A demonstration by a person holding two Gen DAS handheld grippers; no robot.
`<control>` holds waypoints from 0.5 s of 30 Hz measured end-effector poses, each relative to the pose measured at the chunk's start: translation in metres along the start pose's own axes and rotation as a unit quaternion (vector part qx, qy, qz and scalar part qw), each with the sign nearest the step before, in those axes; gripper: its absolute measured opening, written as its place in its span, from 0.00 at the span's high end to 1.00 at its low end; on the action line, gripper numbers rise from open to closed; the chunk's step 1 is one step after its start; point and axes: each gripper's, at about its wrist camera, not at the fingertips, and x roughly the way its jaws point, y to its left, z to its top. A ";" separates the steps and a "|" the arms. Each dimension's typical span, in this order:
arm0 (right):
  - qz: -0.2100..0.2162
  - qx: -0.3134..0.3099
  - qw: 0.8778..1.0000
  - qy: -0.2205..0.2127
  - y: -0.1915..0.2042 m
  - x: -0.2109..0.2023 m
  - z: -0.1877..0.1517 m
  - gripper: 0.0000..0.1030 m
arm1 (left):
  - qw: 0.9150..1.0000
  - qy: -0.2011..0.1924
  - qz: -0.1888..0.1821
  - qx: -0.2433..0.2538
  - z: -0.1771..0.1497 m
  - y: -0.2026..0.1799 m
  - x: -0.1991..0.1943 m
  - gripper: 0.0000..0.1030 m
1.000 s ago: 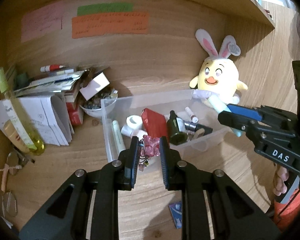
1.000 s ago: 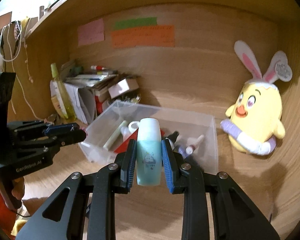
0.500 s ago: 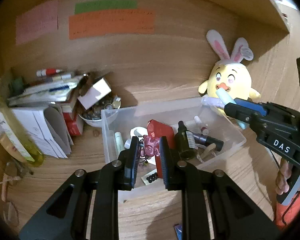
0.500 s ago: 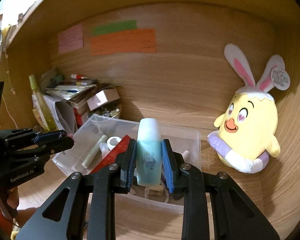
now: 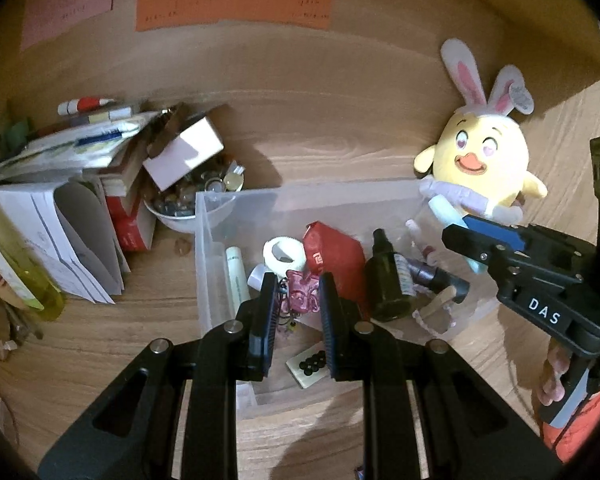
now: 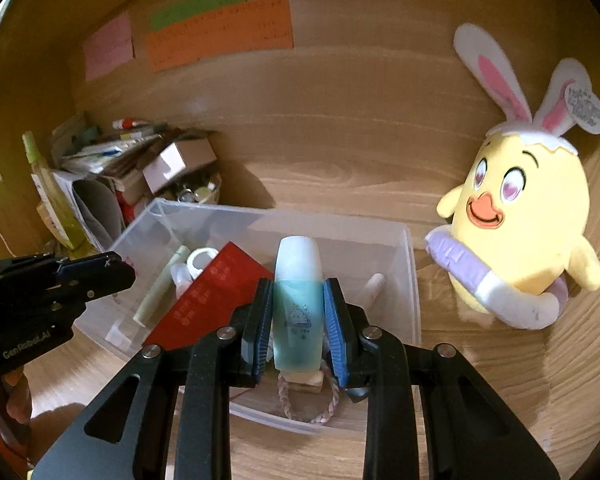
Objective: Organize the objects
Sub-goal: 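Carry the pink keychain over the bin while the right tool carries the green bottle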
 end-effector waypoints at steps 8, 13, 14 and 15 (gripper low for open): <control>0.002 0.003 1.000 0.029 0.000 0.019 -0.005 0.78 | 1.000 0.008 0.003 0.005 -0.003 -0.002 0.010 0.81; -0.002 0.000 0.999 0.038 0.001 0.026 -0.007 0.78 | 1.000 0.015 0.001 -0.003 -0.003 0.000 0.014 0.81; -0.002 0.001 0.999 0.040 0.001 0.027 -0.008 0.78 | 1.000 0.017 -0.001 -0.006 -0.003 0.001 0.015 0.81; -0.002 0.001 0.999 0.042 0.001 0.027 -0.009 0.78 | 1.000 0.019 -0.001 -0.008 -0.003 0.002 0.016 0.81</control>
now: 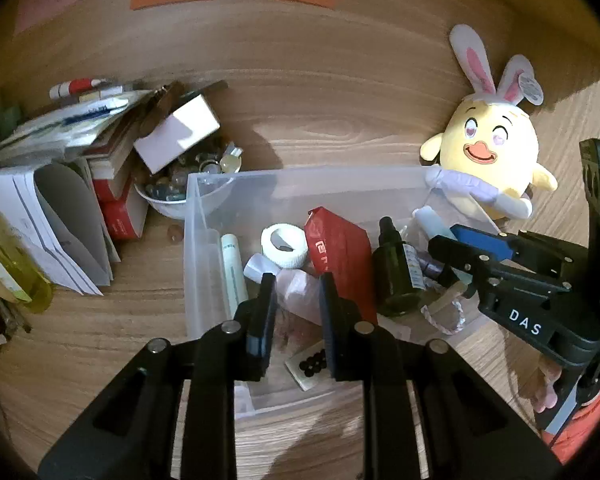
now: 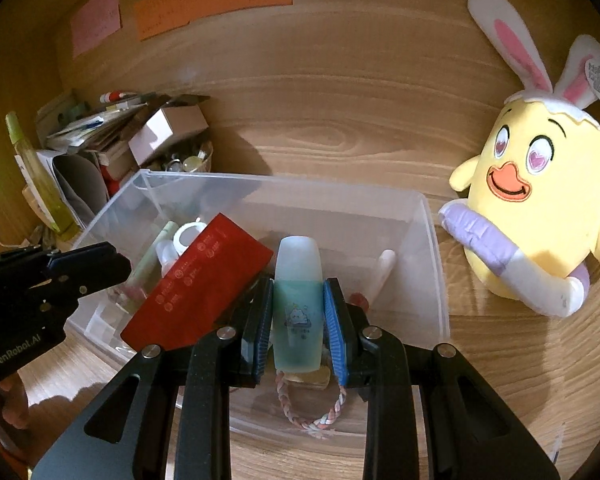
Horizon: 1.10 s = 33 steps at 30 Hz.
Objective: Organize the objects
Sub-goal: 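Carry the pink keychain over the bin while the right tool carries the green bottle, then open the left tool to drop the keychain into the bin while the right tool releases the bottle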
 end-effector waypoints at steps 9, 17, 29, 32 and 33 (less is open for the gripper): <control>-0.008 -0.017 1.000 0.009 0.008 0.002 -0.003 0.77 | 1.000 -0.003 -0.001 0.002 0.000 0.000 -0.006 0.80; -0.002 -0.013 1.000 0.003 0.009 -0.006 -0.002 0.52 | 0.999 -0.030 0.000 0.012 0.002 -0.005 -0.030 0.67; -0.005 -0.023 0.998 -0.054 0.021 -0.052 -0.001 0.21 | 0.996 -0.083 0.005 0.021 -0.001 -0.009 -0.076 0.18; -0.002 -0.024 0.998 -0.058 0.022 -0.062 -0.005 0.21 | 0.996 -0.089 0.002 0.019 -0.006 -0.007 -0.085 0.12; 0.000 -0.025 0.998 -0.058 0.023 -0.065 -0.007 0.21 | 0.996 -0.088 0.001 0.018 -0.007 -0.007 -0.087 0.09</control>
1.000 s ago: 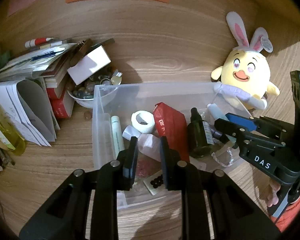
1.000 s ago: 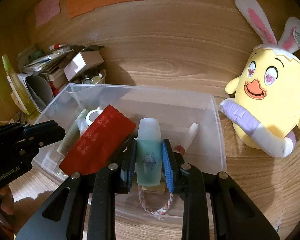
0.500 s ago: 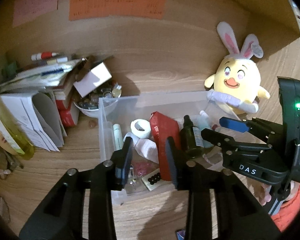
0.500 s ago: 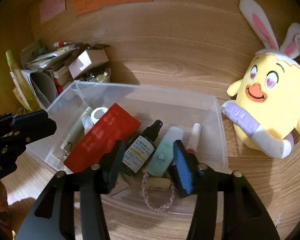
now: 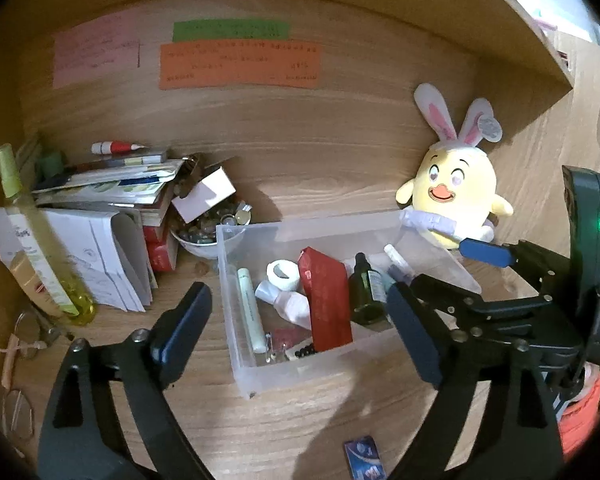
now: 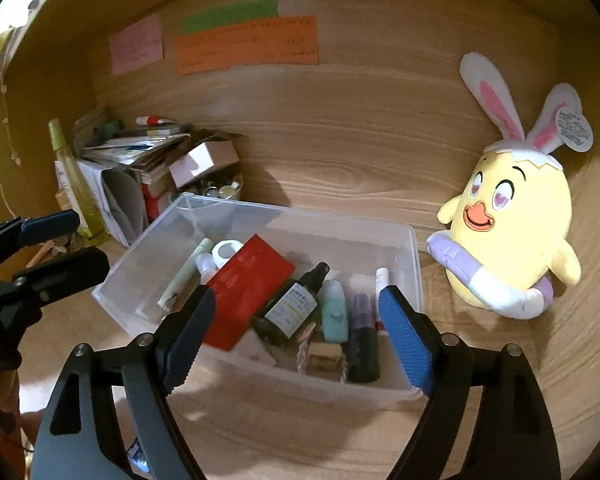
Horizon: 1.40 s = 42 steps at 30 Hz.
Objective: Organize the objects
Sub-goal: 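Open the left tool to drop the keychain into the bin while the right tool releases the bottle, then move the right tool to the blue card while the left tool reaches the small brown bead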
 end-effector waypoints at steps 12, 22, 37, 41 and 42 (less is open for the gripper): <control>0.010 -0.018 1.000 0.014 0.021 -0.018 -0.031 0.19 | 0.999 0.031 0.013 0.002 -0.031 0.009 -0.014 0.08; 0.035 -0.021 0.998 0.045 0.047 -0.015 -0.061 0.19 | 0.997 0.069 0.022 0.006 -0.068 0.013 -0.019 0.08; 0.090 -0.027 0.987 0.129 0.081 0.006 -0.096 0.19 | 0.993 0.117 0.030 -0.017 -0.122 0.037 -0.021 0.08; 0.106 -0.024 0.983 0.145 0.085 0.009 -0.101 0.21 | 0.992 0.123 0.028 -0.006 -0.133 0.037 -0.023 0.08; 0.107 -0.025 0.983 0.148 0.086 0.011 -0.101 0.21 | 0.992 0.125 0.026 -0.004 -0.135 0.037 -0.024 0.08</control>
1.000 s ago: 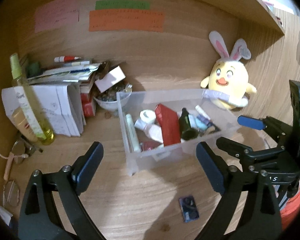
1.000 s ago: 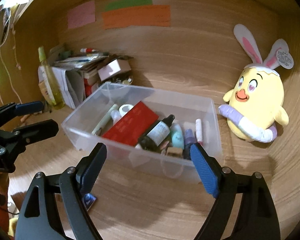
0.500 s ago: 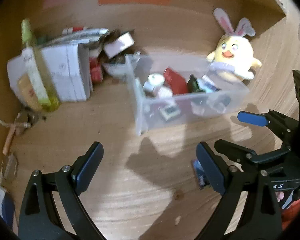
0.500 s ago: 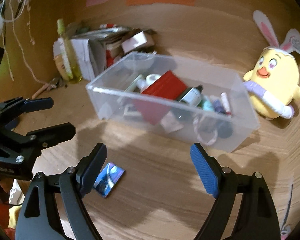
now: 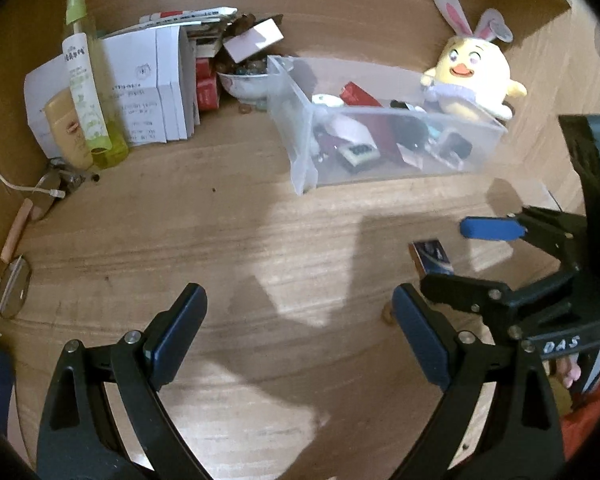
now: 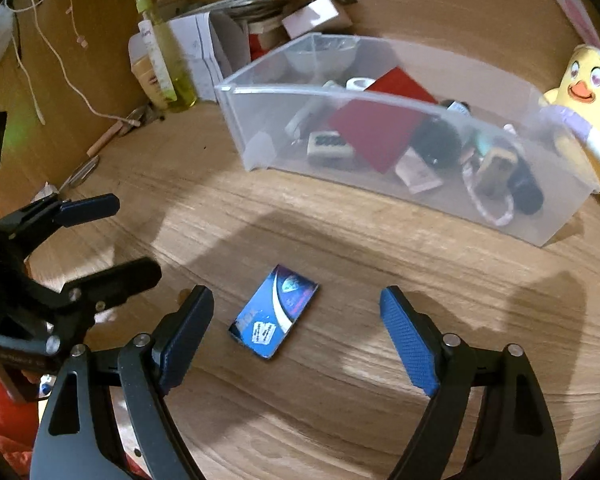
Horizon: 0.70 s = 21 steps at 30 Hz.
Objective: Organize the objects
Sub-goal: 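Move the right tool to the blue card while the left tool reaches the small brown bead, then grasp the blue card with the right tool while the left tool grasps the brown bead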
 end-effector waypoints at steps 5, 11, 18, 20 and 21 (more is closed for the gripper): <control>-0.020 -0.023 1.000 0.004 0.005 0.002 -0.003 0.38 | 1.000 0.006 -0.012 0.007 -0.007 -0.005 0.001 0.08; -0.021 -0.034 0.999 -0.003 0.001 0.000 -0.007 0.65 | 0.999 0.013 -0.029 0.009 -0.009 -0.015 0.004 0.14; -0.028 -0.028 0.999 -0.011 -0.009 -0.001 -0.008 0.76 | 0.999 0.021 -0.032 0.030 -0.007 -0.032 0.013 0.40; -0.028 -0.030 0.999 -0.013 -0.008 -0.001 -0.008 0.76 | 0.999 0.020 -0.034 0.037 -0.007 -0.037 0.014 0.46; -0.028 -0.032 0.999 -0.014 -0.008 -0.001 -0.009 0.76 | 0.998 0.019 -0.035 0.040 -0.007 -0.039 0.014 0.52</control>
